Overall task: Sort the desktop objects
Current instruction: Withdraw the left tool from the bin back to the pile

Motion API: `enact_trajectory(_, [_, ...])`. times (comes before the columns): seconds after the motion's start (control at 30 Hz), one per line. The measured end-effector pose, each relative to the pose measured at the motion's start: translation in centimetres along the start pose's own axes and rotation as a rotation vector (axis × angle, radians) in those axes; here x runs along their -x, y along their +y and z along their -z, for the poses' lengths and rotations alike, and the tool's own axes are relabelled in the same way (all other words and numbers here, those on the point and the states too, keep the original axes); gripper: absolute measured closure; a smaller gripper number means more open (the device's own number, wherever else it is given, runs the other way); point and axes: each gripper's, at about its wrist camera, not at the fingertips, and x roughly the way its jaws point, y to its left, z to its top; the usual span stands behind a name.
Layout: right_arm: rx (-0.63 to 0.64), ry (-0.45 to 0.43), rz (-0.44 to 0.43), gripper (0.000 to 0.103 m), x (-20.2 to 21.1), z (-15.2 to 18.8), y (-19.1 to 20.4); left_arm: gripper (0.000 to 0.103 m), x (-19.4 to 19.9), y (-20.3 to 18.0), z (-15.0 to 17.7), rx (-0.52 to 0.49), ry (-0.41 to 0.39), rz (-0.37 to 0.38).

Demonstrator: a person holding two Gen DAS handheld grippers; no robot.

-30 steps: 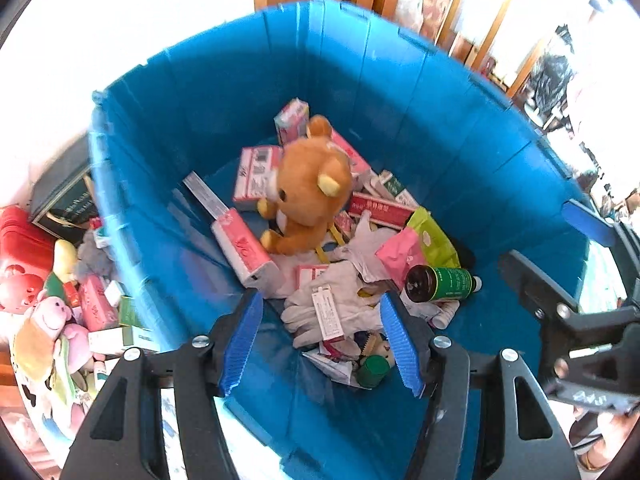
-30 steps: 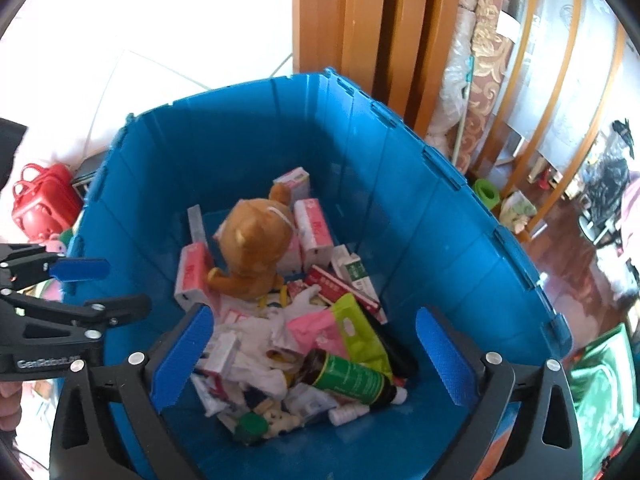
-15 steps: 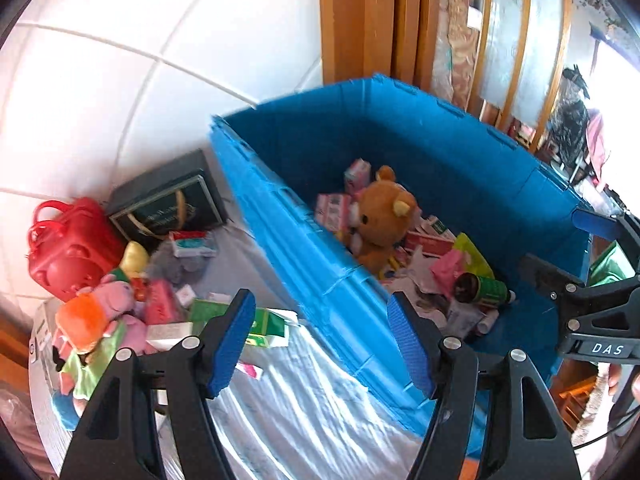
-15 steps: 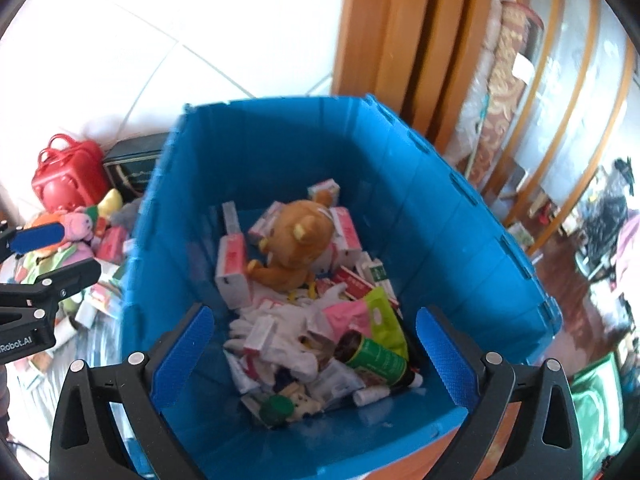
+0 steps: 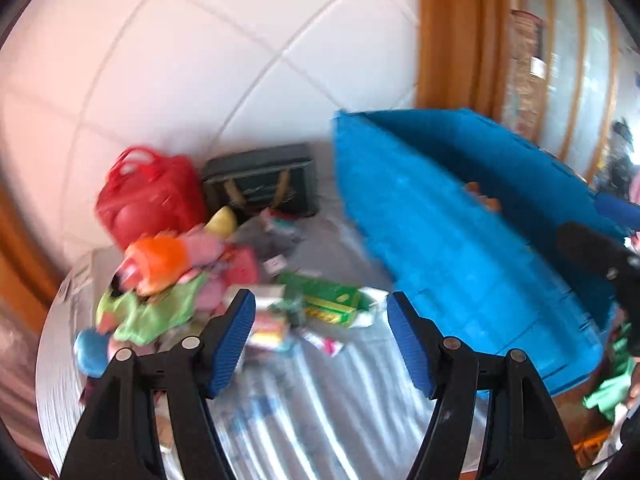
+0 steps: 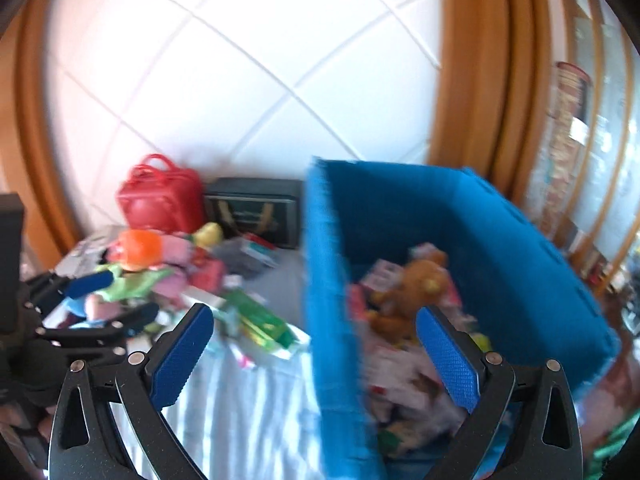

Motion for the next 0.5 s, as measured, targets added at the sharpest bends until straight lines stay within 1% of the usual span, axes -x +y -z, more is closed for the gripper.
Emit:
enact_trajectory(0.07, [0.020,-0.019,-0.033,0.000,-1.0,0.3,2.1,0.035,-0.6,2.4,1.5,0.044,0.022,-0.018])
enact_trajectory(0.17, [0.043,-0.005,-0.092,0.000,-3.0,0.9,4.8,0.035,-1.7,6.3,4.3,0.126,0.054,-0.041])
enact_trajectory(0.2, [0.051,0.008,-0.121,0.000,-4.0,1.3,5.8,0.035,-2.1,7.6,5.3,0.150,0.061,-0.062])
enact_trajectory(0.23, [0.055,0.018,-0.137,0.000,-4.7,1.6,6.4,0.035,-2.6,9.0,6.4,0.172,0.069,-0.103])
enact_trajectory(0.3, [0.065,0.052,-0.172,0.000,-6.5,2.7,8.0,0.035,-3.4,11.4,8.7,0.204,0.085,-0.167])
enact_trajectory(0.33, [0.075,0.078,-0.192,0.000,-7.9,3.3,9.2,0.035,-3.9,12.7,9.9,0.219,0.106,-0.193])
enact_trajectory(0.5, [0.108,0.198,-0.241,0.000,-12.8,6.2,13.2,0.035,-6.0,17.5,15.7,0.262,0.199,-0.242])
